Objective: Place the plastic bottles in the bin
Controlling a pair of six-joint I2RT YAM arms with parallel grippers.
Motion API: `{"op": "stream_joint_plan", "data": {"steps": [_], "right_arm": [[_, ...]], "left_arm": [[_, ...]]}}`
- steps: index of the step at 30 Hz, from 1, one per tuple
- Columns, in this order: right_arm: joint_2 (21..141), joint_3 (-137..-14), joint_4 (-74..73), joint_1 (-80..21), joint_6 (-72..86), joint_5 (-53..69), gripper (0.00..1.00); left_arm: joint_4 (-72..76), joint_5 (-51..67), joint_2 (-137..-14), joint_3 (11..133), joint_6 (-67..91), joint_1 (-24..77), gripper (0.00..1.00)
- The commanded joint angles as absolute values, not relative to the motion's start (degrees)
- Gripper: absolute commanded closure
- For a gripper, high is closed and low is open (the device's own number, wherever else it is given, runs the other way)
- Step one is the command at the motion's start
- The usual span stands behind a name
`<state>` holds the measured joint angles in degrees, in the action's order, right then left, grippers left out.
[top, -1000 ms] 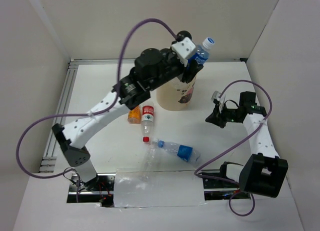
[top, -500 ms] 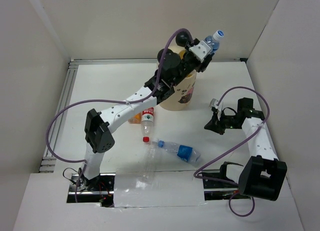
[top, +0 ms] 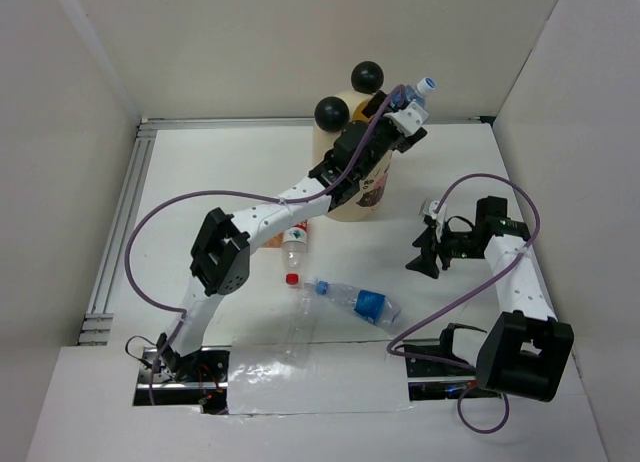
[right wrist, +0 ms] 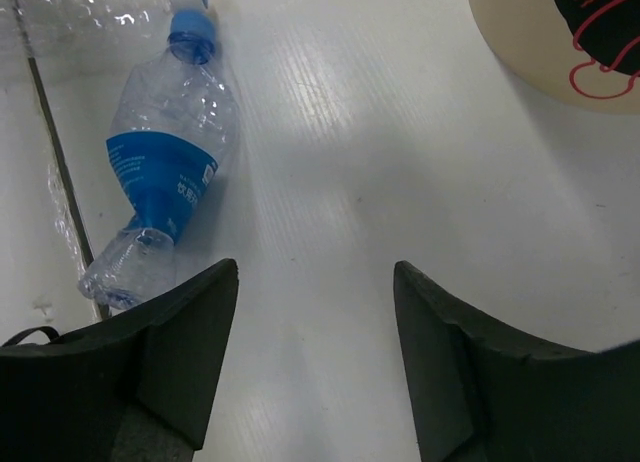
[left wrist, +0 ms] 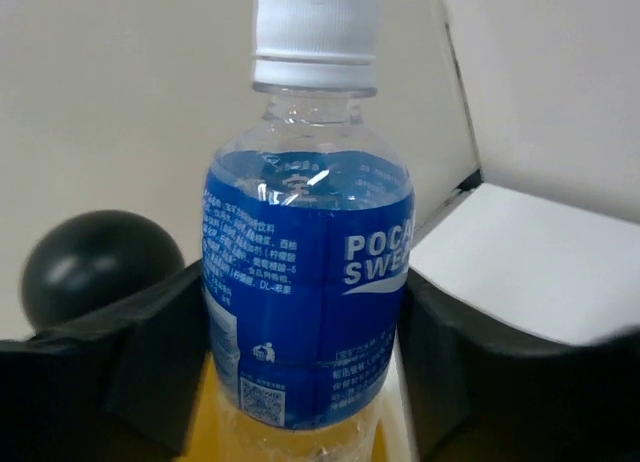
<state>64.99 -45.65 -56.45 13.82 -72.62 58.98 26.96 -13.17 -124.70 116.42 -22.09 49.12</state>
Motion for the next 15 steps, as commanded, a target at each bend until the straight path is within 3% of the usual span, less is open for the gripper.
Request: {"op": "stream_joint_plan", "data": {"steps": [1, 2, 5, 9, 13, 15], "right_arm": [[64.4, -46.8, -59.2, 14.2, -74.5, 60.6, 0.28], [64.4, -46.8, -59.2, 14.2, -75.2, 59.9, 0.24], [64.4, -47.4, -60.7, 14.2, -77.2, 59.9, 0.00], [65.5, -50.3, -63.0, 12.6, -78.0, 61.8, 0.00], [66.0, -52.8, -62.2, 3.0, -71.8, 59.4, 0.00], [65.4, -53.4, -49.4, -4.2, -56.4, 53.2, 0.15]], "left_arm": [[34.5, -14.8, -123.7, 117.9, -23.9, 49.0, 0.12], [34.5, -14.2, -123.7, 118.5, -23.9, 49.0, 0.01], [33.2, -13.7, -123.7, 120.0, -23.2, 49.0, 0.01], [32.4, -13.1, -120.7, 120.6, -22.6, 51.5, 0.01], [29.3, -17.6, -114.1, 118.1, -25.0, 55.9, 0.01], [26.1, -21.8, -109.3, 114.8, -25.0, 59.4, 0.01]]}}
